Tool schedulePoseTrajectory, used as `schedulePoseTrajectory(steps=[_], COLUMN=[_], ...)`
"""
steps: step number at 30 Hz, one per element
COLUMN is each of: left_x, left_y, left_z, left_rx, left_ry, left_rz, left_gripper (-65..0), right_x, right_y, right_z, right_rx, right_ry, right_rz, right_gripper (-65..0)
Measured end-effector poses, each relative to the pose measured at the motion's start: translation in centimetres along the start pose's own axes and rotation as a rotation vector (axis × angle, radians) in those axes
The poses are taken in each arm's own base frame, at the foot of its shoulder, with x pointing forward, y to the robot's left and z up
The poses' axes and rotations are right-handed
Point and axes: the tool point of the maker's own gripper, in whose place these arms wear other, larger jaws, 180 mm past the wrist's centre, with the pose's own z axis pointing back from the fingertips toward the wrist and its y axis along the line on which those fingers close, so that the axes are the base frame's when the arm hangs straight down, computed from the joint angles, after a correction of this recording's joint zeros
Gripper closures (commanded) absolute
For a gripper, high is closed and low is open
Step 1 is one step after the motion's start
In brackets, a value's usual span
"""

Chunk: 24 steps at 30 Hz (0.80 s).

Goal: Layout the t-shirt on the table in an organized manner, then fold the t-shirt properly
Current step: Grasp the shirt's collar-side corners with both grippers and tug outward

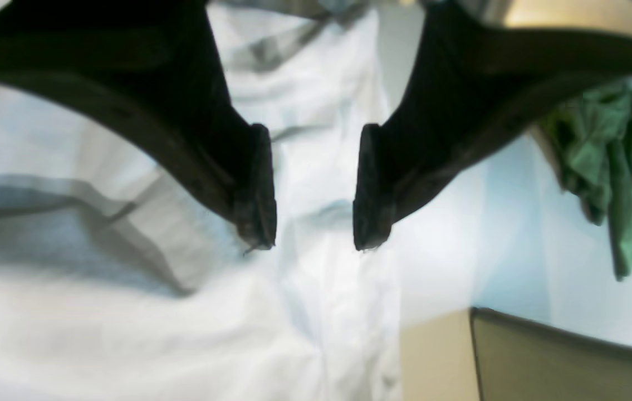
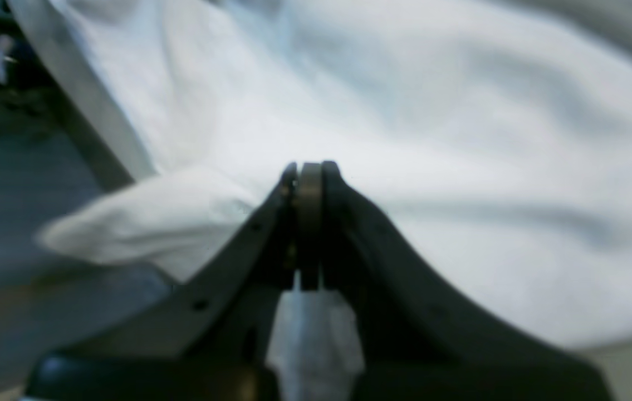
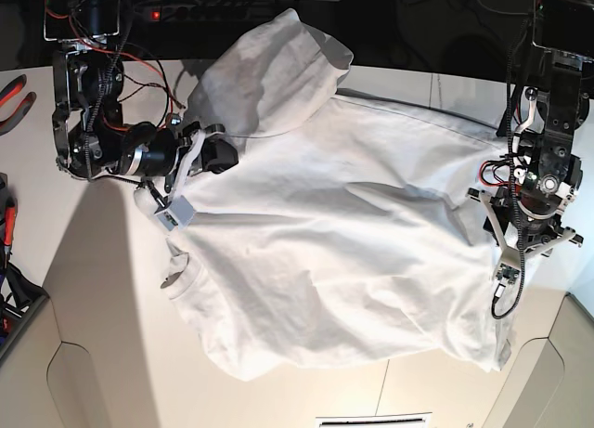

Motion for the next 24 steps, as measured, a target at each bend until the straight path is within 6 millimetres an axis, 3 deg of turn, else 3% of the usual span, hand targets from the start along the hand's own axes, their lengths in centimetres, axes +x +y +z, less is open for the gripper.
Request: schedulePoseTrajectory(steps=[4, 8, 16, 19, 21, 24], left_x=[-0.1, -0.8, -2.4, -3.1, -4.3, -7.5], left_y=[0.9, 0.2, -0.6, -0.5, -0.5, -1.1], left_z=[0.0, 0.1, 0.3, 0.1, 0.0, -0.1], left_rx=[0.011, -0.016, -0.031, -0.024, -0.022, -0.047], left_ry=[0.003, 0.016, 0.048, 0.067, 0.104, 0.245], left_rz=[0.029, 0.017, 0.011, 0.005, 0.007, 0.002], left_gripper=[-26.6, -26.6, -26.6, -26.6, -26.6, -26.5], right_x=[-1.7, -3.3, -3.9, -4.2, -4.4, -4.5], right_y=[-1.4, -3.8, -7.3, -9.3, -10.5, -11.6], right_z=[-0.1, 0.2, 2.0, 3.5, 4.6, 5.7], right_rx=[-0.082, -0.225, -0.41, -0.494, -0.537, -0.565], right_ry=[0.047, 0.085, 0.1, 0.118, 0.129, 0.133], right_rz=[-0.015, -0.027, -0.04, -0.042, -0.037, -0.03], right_gripper=[0.0, 0.0, 0.0, 0.0, 0.0, 0.0])
